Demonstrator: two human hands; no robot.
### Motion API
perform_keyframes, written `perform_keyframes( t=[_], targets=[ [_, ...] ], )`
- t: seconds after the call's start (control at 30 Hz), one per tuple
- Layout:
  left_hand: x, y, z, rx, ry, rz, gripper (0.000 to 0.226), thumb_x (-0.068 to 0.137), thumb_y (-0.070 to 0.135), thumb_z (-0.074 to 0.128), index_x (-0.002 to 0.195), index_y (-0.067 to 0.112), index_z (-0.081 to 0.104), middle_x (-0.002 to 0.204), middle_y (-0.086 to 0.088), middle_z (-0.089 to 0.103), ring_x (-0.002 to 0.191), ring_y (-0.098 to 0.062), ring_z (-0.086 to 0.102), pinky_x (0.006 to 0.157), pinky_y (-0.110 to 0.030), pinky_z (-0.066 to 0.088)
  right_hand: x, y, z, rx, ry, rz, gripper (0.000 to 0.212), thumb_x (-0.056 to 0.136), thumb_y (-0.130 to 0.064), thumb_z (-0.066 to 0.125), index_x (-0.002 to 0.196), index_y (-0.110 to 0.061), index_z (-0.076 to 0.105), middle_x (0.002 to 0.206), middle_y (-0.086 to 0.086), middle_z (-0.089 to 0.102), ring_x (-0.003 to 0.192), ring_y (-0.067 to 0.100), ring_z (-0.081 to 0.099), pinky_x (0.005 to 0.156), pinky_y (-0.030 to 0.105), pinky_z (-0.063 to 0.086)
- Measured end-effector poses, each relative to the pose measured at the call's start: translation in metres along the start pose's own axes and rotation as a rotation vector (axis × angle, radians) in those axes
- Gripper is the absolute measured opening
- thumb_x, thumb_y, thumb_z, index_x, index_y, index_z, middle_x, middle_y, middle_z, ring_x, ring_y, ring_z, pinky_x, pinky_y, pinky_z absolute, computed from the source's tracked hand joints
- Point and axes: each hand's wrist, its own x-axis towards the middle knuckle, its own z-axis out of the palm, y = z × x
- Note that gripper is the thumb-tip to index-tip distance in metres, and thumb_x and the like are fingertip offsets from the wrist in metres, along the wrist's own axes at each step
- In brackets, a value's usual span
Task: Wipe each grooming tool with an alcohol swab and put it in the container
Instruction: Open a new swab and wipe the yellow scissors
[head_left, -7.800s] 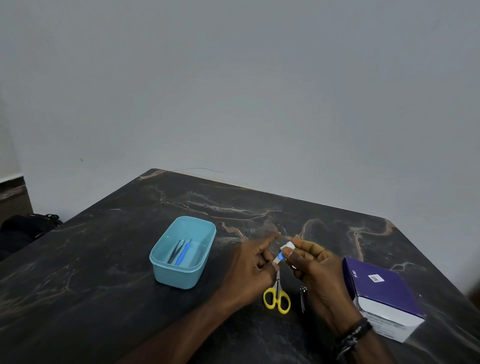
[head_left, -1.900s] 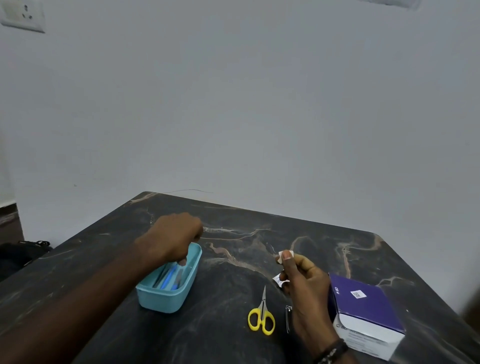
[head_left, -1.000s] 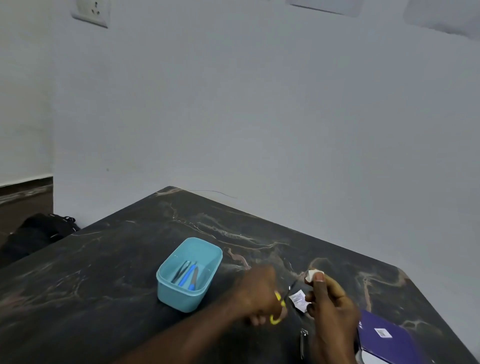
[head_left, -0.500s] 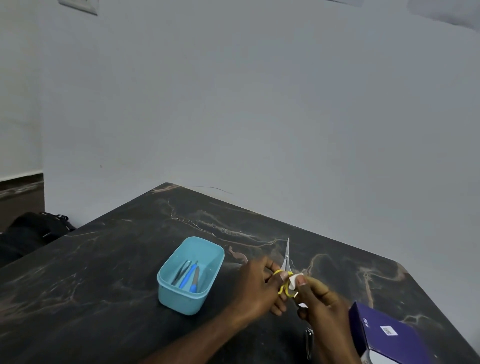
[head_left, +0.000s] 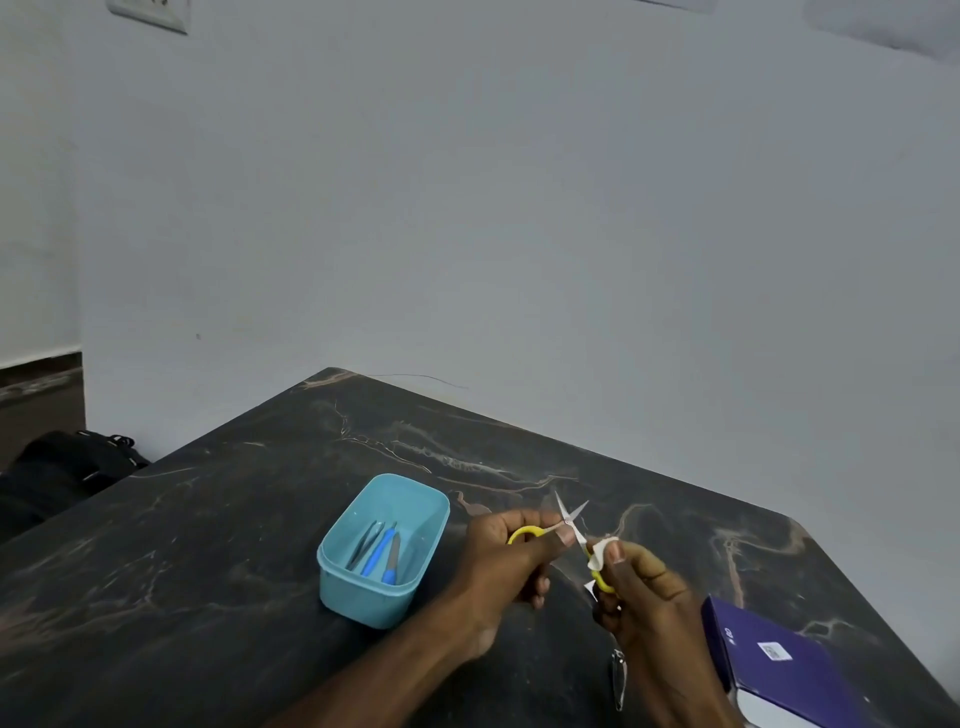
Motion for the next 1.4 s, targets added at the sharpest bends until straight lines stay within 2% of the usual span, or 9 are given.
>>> perform_keyframes(
  t=[0.13, 0.27, 0.43, 0.57, 0.7, 0.87, 1.03, 1.2, 1.4],
  targets=[
    [0.0, 0.002, -0.002, 0.007, 0.061, 0.005, 0.012, 0.085, 0.018, 0.071, 0.096, 0.013, 0.072, 0.057, 0.001, 0.058, 0.047, -0.01, 0.05, 0.045, -0.023, 0.044, 0.0, 0.002, 0.0, -0.073, -0.025, -0.039, 0.072, 0.038, -0.064, 0.086, 0.086, -0.01, 0.076, 0.067, 0.01, 0.061, 0.056, 0.014, 0.052, 0.053, 0.028, 0.041],
    [0.001, 0.001, -0.002, 0.062, 0.098, 0.03, 0.011, 0.085, 0.02, 0.071, 0.094, 0.012, 0.072, 0.055, 0.002, 0.057, 0.047, -0.009, 0.049, 0.046, -0.024, 0.044, 0.002, -0.003, -0.005, -0.005, 0.088, -0.054, 0.034, 0.066, -0.037, 0.075, 0.087, -0.01, 0.075, 0.08, 0.014, 0.074, 0.068, 0.021, 0.067, 0.061, 0.032, 0.054],
    [-0.002, -0.003, 0.003, 0.116, 0.044, 0.051, 0.007, 0.085, 0.017, 0.071, 0.088, 0.011, 0.072, 0.052, 0.002, 0.055, 0.045, -0.01, 0.047, 0.044, -0.024, 0.042, 0.0, -0.005, -0.007, -0.056, 0.168, -0.099, 0.074, 0.035, -0.07, 0.083, 0.088, -0.018, 0.078, 0.07, 0.008, 0.072, 0.058, 0.017, 0.067, 0.051, 0.029, 0.056],
    [-0.005, -0.004, 0.004, 0.178, 0.005, 0.074, 0.009, 0.086, 0.018, 0.07, 0.089, 0.01, 0.072, 0.052, 0.005, 0.057, 0.045, -0.008, 0.05, 0.045, -0.024, 0.044, -0.002, -0.002, -0.006, -0.086, 0.179, -0.133, 0.04, 0.071, -0.038, 0.076, 0.101, -0.011, 0.074, 0.075, 0.012, 0.074, 0.059, 0.016, 0.066, 0.053, 0.03, 0.054],
    [-0.006, -0.004, 0.005, 0.2, 0.011, 0.078, 0.01, 0.086, 0.019, 0.07, 0.09, 0.01, 0.072, 0.052, 0.005, 0.058, 0.046, -0.009, 0.051, 0.045, -0.023, 0.045, 0.0, -0.002, -0.005, -0.075, 0.191, -0.109, 0.022, 0.075, -0.015, 0.069, 0.096, -0.007, 0.071, 0.077, 0.012, 0.075, 0.057, 0.014, 0.067, 0.052, 0.028, 0.057],
    [-0.007, -0.003, 0.006, 0.193, 0.016, 0.074, 0.011, 0.086, 0.019, 0.069, 0.091, 0.009, 0.072, 0.053, 0.003, 0.057, 0.046, -0.009, 0.05, 0.045, -0.023, 0.045, 0.0, 0.003, -0.009, -0.116, 0.204, -0.152, 0.078, 0.039, -0.061, 0.087, 0.095, -0.009, 0.072, 0.079, 0.008, 0.076, 0.063, 0.019, 0.071, 0.051, 0.03, 0.056],
    [-0.007, -0.004, 0.007, 0.186, 0.029, 0.066, 0.01, 0.086, 0.018, 0.069, 0.091, 0.009, 0.071, 0.054, 0.003, 0.057, 0.046, -0.009, 0.05, 0.044, -0.022, 0.044, -0.001, 0.001, -0.01, -0.113, 0.185, -0.152, 0.012, 0.082, -0.009, 0.068, 0.094, -0.008, 0.071, 0.079, 0.006, 0.077, 0.068, 0.022, 0.071, 0.053, 0.026, 0.057],
    [-0.008, -0.005, 0.007, 0.187, 0.029, 0.06, 0.009, 0.086, 0.019, 0.069, 0.089, 0.011, 0.072, 0.053, 0.003, 0.057, 0.046, -0.01, 0.05, 0.044, -0.023, 0.044, 0.001, 0.002, -0.01, -0.097, 0.192, -0.142, 0.013, 0.083, -0.002, 0.065, 0.093, -0.008, 0.071, 0.082, 0.009, 0.077, 0.069, 0.021, 0.073, 0.054, 0.026, 0.058],
    [-0.009, -0.008, 0.008, 0.219, 0.007, 0.052, 0.008, 0.087, 0.02, 0.069, 0.09, 0.014, 0.071, 0.055, 0.003, 0.058, 0.046, -0.008, 0.051, 0.046, -0.023, 0.045, 0.002, 0.004, -0.007, -0.026, 0.153, -0.137, 0.049, 0.051, -0.039, 0.089, 0.088, -0.01, 0.073, 0.084, 0.017, 0.076, 0.065, 0.019, 0.073, 0.049, 0.024, 0.056]
  ],
)
